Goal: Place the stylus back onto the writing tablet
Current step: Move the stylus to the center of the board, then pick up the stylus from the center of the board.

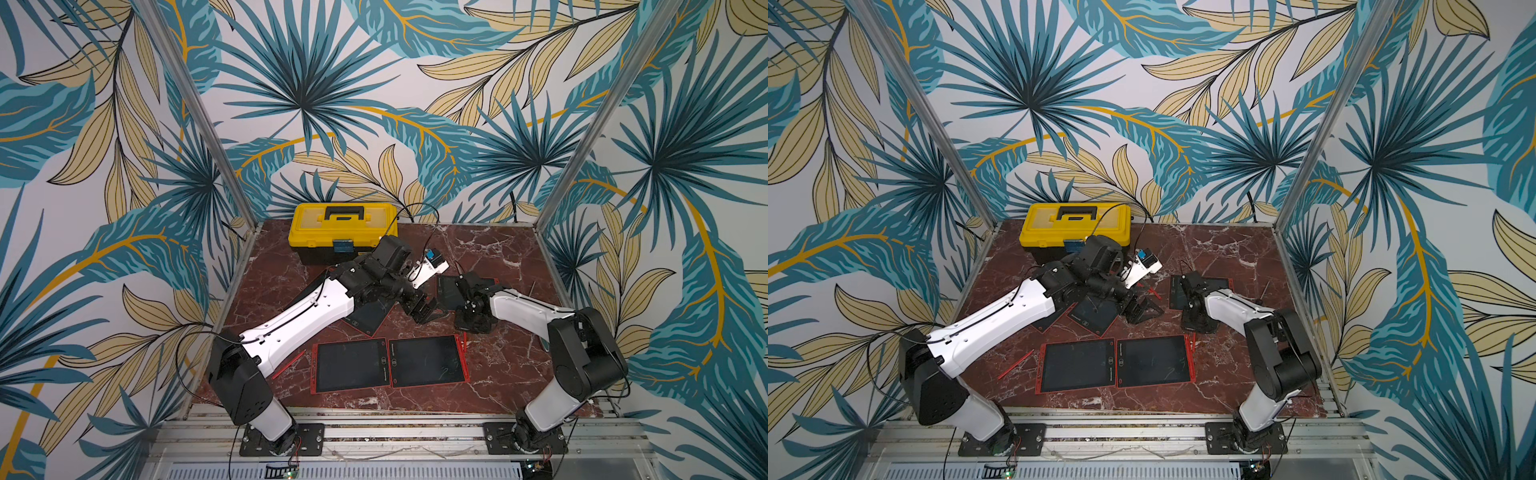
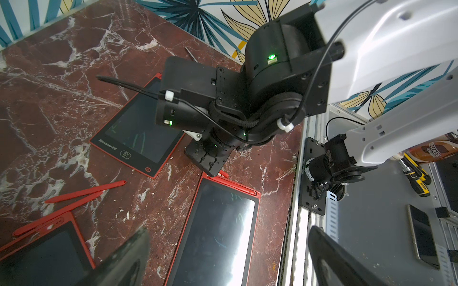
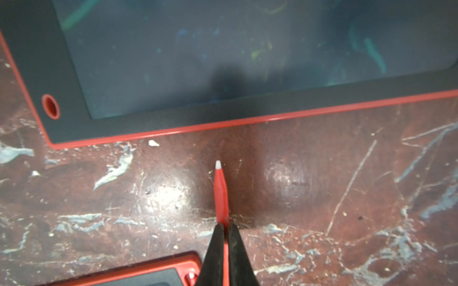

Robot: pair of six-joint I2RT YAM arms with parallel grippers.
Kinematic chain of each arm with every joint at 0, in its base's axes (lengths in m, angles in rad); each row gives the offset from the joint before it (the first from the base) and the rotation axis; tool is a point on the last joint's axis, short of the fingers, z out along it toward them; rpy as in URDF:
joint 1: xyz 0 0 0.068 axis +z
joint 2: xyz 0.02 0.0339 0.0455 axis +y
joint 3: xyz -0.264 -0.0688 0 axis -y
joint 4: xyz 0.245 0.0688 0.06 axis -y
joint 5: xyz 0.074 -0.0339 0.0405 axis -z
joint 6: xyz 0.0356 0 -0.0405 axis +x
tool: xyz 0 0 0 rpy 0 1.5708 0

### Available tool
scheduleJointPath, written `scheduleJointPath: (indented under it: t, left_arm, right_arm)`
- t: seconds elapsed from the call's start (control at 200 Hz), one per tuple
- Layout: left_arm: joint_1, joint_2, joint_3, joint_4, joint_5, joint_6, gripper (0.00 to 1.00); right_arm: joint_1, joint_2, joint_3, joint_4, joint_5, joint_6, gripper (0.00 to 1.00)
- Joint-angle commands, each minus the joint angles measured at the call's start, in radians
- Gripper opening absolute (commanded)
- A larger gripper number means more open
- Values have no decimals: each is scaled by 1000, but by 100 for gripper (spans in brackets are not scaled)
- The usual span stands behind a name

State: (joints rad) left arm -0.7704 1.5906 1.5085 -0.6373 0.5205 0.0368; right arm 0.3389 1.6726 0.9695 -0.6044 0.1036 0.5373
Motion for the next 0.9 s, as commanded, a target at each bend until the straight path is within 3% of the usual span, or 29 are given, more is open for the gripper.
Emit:
scheduleJointPath:
  t: [0.0,0.205,0.345,0.446,0.891]
  left_arm:
    - [5,-22,-16,4,10,5,100]
    - [5,-24,-15,4,10,5,100]
    - [5,-26,-16,4,10,5,100]
    - [5,-24,-16,4,15,4,100]
    - [5,-23,-16,4,21,1,100]
  right_arm:
    - [6,4,-5,-30,19,-5,7]
    - [8,5,3,-34,3,-17,7]
    - [12,23,8,-41,1,-16,16]
    - [16,35,9,-49,0,-10,16]
    - [50,93,73,-100,55,-8,6]
